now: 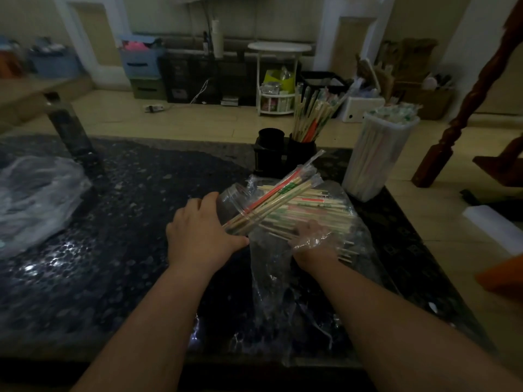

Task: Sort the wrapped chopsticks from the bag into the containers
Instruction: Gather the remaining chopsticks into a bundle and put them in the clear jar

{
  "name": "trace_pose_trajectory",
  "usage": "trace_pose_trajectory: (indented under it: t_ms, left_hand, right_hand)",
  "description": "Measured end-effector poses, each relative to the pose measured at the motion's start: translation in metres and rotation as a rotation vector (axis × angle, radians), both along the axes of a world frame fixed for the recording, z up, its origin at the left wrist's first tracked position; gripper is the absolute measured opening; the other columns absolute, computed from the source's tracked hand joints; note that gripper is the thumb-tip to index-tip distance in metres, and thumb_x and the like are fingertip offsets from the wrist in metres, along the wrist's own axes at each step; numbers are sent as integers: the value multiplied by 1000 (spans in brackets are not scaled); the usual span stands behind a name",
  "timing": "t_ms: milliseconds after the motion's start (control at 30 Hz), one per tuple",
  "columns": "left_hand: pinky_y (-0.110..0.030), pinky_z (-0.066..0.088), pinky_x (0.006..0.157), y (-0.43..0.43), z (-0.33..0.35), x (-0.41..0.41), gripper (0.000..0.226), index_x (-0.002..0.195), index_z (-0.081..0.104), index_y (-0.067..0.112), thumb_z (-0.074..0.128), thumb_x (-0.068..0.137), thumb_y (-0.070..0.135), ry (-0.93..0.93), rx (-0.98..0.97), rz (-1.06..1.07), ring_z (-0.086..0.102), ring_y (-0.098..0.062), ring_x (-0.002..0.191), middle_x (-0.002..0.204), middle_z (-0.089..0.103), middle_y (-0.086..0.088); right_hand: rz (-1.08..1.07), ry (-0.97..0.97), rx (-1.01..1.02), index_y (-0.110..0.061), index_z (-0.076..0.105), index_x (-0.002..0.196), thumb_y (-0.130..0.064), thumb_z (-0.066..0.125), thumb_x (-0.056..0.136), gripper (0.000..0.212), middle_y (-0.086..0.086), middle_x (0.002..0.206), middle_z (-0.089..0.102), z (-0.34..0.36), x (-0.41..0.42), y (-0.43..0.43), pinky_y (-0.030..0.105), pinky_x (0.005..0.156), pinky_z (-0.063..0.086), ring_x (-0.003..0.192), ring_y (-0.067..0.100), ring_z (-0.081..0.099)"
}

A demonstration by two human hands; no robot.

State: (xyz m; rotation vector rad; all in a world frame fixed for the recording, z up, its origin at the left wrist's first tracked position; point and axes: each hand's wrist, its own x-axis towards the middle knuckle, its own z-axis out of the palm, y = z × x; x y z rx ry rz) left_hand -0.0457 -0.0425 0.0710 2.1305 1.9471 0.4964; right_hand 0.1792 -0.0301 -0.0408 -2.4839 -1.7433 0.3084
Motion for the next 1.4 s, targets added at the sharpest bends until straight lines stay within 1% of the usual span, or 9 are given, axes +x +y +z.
trace_pose_trajectory:
  t_ms: [200,300,433,533,667,800,900,1033,1400]
  left_hand:
    - [-46,37,102,0,0,1,105,147,28,30,78,62,65,14,-5,3,41,-29,128,141,42,-5]
    - [-46,37,103,0,0,0,104,147,28,30,78,62,65,7,0,3,41,-30,128,141,42,-5]
    - [-47,37,103,0,0,-1,104,147,28,31,78,62,65,4,-6,0,41,-30,128,141,42,-4]
    - [-47,37,103,0,0,-1,104,147,28,30,78,63,65,7,-8,-2,41,-30,128,141,42,-5]
    - [-47,36,103,-1,0,-1,105,147,28,30,78,62,66,4,-17,1,41,-30,129,142,41,-5]
    - [-47,37,103,-1,0,-4,106,147,29,30,79,61,65,-2,-13,10,41,-30,129,141,42,-4]
    - [-47,37,102,-1,0,-7,105,146,30,30,80,60,65,-7,-5,12,42,-30,128,140,44,-5]
    - [-47,37,103,-2,1,-7,105,147,30,28,80,61,64,-12,-4,8,42,-30,128,141,44,-6]
    - [-46,36,103,-6,5,-4,105,148,29,29,80,62,63,-17,-32,-8,41,-30,129,142,42,-6]
  right_hand:
    - [-5,23,-93,-24,41,140,-35,41,98,43,5,151,32,5,-2,5,50,116,24,140,34,29]
    - [-14,92,-99,-18,48,135,-33,46,95,42,10,145,43,3,-4,7,48,110,37,132,33,43]
    - [36,178,-107,-19,59,120,-35,55,95,30,6,133,55,8,-3,4,46,106,42,122,30,52]
    - [36,99,-86,-17,65,107,-33,58,95,21,7,119,64,12,-6,3,41,95,51,108,26,60]
    - [134,-30,-315,-11,56,131,-21,37,103,36,9,134,57,10,-15,-2,45,106,43,122,30,55]
    - [218,-217,-311,-9,56,131,-20,46,99,35,12,133,56,17,-19,-5,46,103,46,120,33,56]
    - [249,-324,-191,-8,53,133,-18,47,99,36,13,135,55,21,-26,-12,46,101,43,123,34,54]
    - [197,-232,-61,-6,49,132,-13,42,100,34,14,132,57,18,-25,-22,41,101,44,121,33,56]
    - [142,-137,-231,-7,51,136,-15,45,97,40,17,138,52,28,-22,-32,47,100,47,125,35,53]
